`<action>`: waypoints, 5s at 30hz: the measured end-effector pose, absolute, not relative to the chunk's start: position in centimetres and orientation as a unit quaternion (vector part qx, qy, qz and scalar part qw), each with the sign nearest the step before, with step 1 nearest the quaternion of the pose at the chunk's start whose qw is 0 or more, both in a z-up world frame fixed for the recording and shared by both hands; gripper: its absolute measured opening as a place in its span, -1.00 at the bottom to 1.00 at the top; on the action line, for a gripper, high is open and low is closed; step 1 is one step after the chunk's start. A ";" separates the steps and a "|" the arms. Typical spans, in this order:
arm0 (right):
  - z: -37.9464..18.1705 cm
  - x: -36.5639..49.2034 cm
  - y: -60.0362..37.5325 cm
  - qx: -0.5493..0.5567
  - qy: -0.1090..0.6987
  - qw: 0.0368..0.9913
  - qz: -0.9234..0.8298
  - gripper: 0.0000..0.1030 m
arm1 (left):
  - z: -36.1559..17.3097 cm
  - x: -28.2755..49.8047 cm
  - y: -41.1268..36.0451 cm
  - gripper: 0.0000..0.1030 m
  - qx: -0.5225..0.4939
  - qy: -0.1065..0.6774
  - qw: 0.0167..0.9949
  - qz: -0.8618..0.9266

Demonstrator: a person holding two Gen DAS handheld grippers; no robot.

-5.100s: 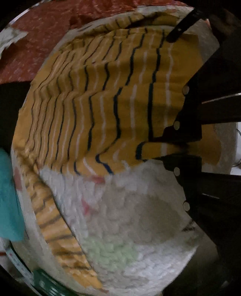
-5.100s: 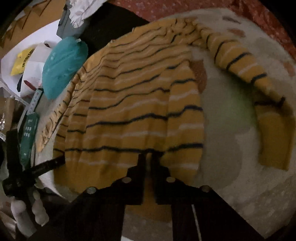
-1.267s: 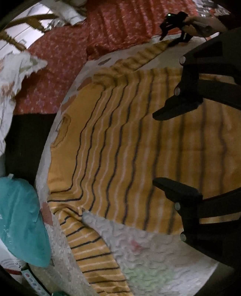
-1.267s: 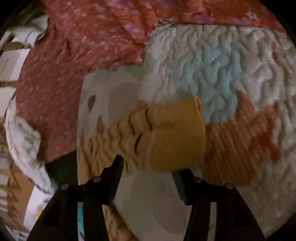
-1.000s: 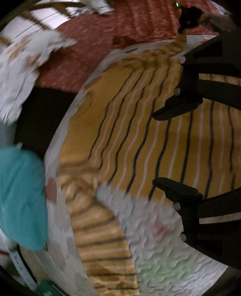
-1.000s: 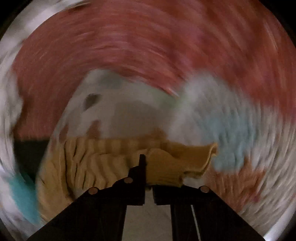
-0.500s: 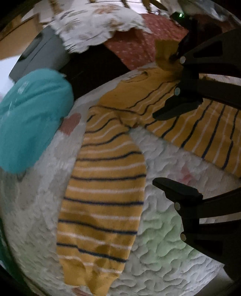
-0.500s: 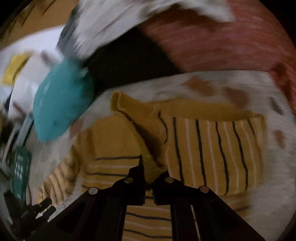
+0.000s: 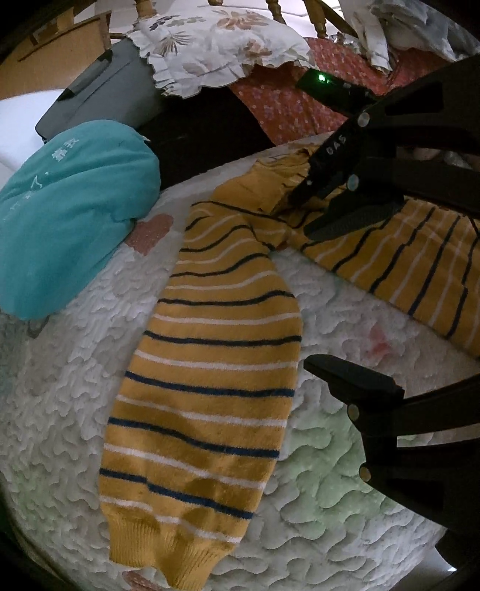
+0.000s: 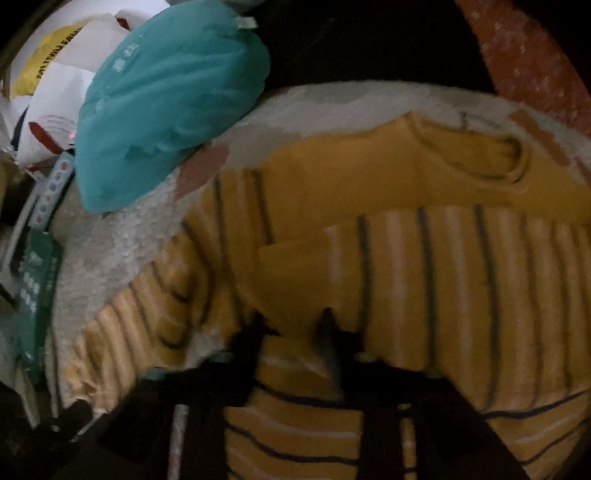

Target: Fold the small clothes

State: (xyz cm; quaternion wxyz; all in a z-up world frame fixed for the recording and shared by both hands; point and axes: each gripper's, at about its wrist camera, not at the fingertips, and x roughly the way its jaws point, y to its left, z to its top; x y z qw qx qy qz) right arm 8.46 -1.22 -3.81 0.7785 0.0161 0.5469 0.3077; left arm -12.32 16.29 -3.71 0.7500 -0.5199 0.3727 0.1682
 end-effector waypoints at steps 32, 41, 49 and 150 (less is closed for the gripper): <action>-3.5 10.3 -25.8 0.157 0.538 0.826 0.064 -0.10 | -4.3 -20.0 22.8 0.23 -0.534 0.333 0.690 0.358; 0.0 -1.6 -1.3 -0.005 0.531 0.766 0.363 -0.10 | -4.1 -31.4 29.0 0.22 -0.576 0.231 0.617 0.485; -0.9 -16.0 18.1 -0.188 0.459 0.683 0.536 0.05 | -4.6 -37.9 31.9 0.23 -0.579 0.197 0.582 0.536; -6.4 -9.6 -41.4 0.274 0.574 0.753 0.171 -0.01 | -8.1 -17.7 5.6 0.22 -0.348 0.495 0.794 0.062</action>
